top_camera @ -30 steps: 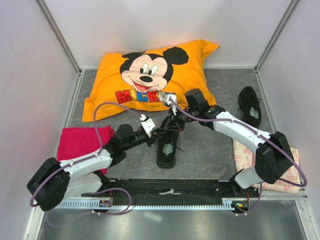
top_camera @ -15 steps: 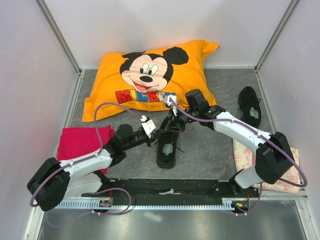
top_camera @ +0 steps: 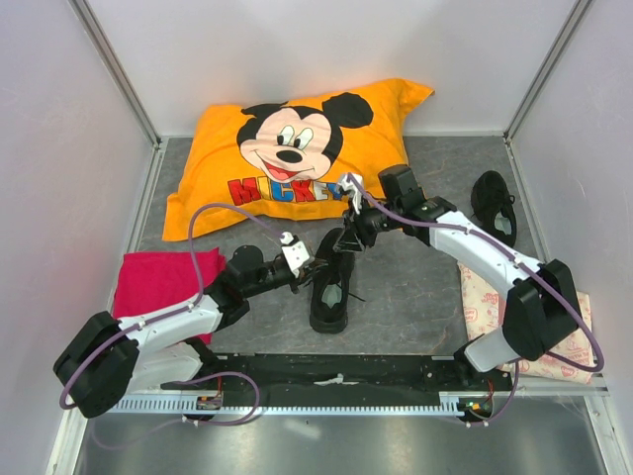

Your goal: Tie the shoes

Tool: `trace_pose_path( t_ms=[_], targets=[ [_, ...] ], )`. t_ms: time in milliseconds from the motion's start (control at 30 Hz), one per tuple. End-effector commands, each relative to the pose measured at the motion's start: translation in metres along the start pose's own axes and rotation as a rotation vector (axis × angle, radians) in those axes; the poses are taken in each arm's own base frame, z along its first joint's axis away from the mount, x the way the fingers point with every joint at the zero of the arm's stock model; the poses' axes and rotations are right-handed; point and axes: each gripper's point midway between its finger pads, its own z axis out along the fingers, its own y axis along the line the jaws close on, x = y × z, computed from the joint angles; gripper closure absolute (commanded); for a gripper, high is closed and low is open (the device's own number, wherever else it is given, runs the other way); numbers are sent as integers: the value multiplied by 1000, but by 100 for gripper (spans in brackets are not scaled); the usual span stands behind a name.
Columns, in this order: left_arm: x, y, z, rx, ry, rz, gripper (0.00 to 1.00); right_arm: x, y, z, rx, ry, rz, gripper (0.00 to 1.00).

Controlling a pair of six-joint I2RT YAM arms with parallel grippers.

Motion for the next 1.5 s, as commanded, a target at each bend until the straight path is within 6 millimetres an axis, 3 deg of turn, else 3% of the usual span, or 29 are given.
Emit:
trace_pose_path(
  t_ms=[0, 267, 1200, 1367, 1467],
  targets=[
    [-7, -2, 3, 32, -19, 62, 98, -7, -5, -4, -4, 25, 56, 62],
    [-5, -4, 3, 50, -15, 81, 99, 16, -7, 2, -50, 167, 91, 68],
    [-2, -2, 7, 53, -3, 106, 98, 39, 10, 17, -158, 330, 16, 69],
    [0, -1, 8, 47, 3, 103, 98, 46, 13, 18, -172, 371, -15, 73],
    [-1, -1, 7, 46, 1, 102, 98, 48, 12, 19, -165, 383, -30, 90]
  ],
)
